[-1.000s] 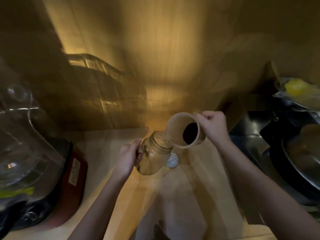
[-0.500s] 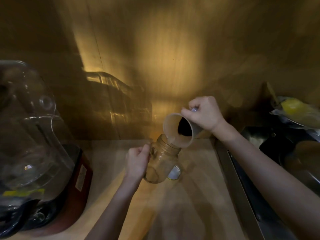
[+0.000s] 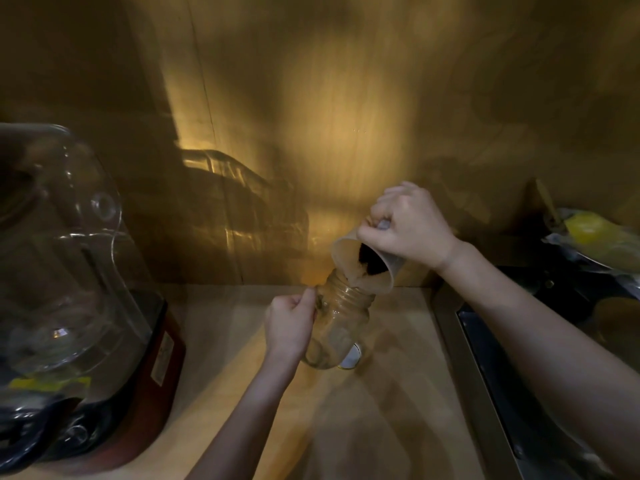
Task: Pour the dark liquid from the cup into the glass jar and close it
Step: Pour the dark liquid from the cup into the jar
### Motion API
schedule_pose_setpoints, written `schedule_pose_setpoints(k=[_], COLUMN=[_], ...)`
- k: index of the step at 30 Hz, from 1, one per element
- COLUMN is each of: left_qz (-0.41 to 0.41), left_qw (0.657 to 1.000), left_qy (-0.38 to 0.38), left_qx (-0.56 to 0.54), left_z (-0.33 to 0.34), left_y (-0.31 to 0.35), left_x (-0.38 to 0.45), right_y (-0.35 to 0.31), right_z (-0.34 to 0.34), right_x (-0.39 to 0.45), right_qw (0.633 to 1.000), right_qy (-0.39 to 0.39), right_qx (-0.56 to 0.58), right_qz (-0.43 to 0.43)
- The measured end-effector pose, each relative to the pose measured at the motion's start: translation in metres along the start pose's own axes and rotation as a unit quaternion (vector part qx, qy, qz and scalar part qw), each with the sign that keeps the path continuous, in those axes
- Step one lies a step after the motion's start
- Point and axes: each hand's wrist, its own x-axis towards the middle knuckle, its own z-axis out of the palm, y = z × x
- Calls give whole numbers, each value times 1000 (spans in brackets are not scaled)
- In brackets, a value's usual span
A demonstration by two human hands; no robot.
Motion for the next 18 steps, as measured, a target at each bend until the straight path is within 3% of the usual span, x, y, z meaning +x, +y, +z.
schedule_pose_setpoints(k=[18], left_qz=[-6], left_qw=[999], left_qy=[2], left_qx=[-35], left_z=[2], left_y=[5], left_x=[10], right_y=[0], right_z=[1], right_x=[17], right_qw=[999], right_qy=[32], right_qx=[-29], right_qz=[-31])
